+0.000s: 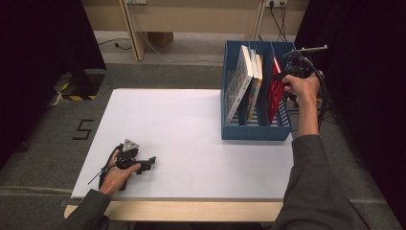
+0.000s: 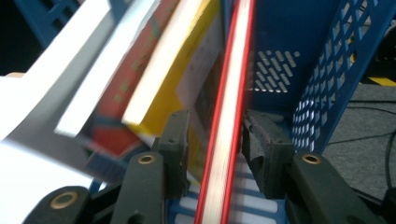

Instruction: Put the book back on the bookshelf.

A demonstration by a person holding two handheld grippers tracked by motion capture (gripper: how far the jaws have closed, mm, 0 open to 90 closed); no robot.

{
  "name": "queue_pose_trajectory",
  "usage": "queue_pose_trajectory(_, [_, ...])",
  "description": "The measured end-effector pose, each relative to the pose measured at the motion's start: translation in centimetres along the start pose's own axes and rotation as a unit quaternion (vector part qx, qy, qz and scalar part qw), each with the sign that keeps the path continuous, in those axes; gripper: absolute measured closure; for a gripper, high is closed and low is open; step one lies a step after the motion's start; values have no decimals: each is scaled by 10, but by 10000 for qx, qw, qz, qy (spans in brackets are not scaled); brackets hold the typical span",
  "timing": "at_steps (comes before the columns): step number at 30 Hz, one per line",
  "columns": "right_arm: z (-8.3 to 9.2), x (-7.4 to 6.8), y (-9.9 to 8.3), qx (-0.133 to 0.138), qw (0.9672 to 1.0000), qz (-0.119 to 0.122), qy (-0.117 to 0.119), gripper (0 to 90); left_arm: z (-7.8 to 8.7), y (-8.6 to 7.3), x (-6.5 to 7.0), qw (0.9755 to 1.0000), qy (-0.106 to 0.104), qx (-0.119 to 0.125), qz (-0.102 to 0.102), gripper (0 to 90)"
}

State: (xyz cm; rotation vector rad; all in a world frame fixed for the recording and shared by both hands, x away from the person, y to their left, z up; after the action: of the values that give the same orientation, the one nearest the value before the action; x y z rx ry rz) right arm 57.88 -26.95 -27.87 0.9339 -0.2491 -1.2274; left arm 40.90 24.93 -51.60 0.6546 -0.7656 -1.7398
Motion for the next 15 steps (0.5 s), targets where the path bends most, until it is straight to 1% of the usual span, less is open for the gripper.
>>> queue_pose_trajectory(2, [5,-2,-5,-13,10000,80,36,610,0,0,0,10000,8,2,-3,149])
queue_pose_trajectory(3, [5,-2,-5,-13,10000,80,36,610,0,0,0,10000,8,2,-3,149])
queue_pose_trajectory(4, [11,-4,-12,-23,9998,207,56,610,0,0,0,10000,11,2,-12,149])
queue_pose_trajectory(8, [18,-6,-20,-42,9996,253,126,619,0,0,0,10000,13,-5,-20,147])
queue_pose_trajectory(11, [19,-6,-25,-131,9993,350,78,634,0,0,0,10000,12,-7,-20,147])
queue_pose_trajectory(13, [19,-6,-28,-163,9990,404,61,671,0,0,0,10000,10,-8,-17,147])
queue_pose_trajectory(14, [19,-6,-29,-158,9989,441,60,692,0,0,0,10000,10,-10,-18,146])
queue_pose_trajectory(15, [18,-6,-30,-129,9990,430,79,694,0,0,0,10000,9,-11,-20,146])
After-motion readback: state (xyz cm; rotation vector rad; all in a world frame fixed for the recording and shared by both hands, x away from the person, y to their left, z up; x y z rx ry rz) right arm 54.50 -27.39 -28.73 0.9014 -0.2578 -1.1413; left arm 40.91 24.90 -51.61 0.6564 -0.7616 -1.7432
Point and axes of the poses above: each handheld gripper's, and its own axes: z roughly backward along the jaws, y roughly out of its top, x roughly to its right, the point moved 2 cm from there along -z, roughly forward along the jaws, and after that the axes turned 12 degrees about y, right-handed, at the moved point
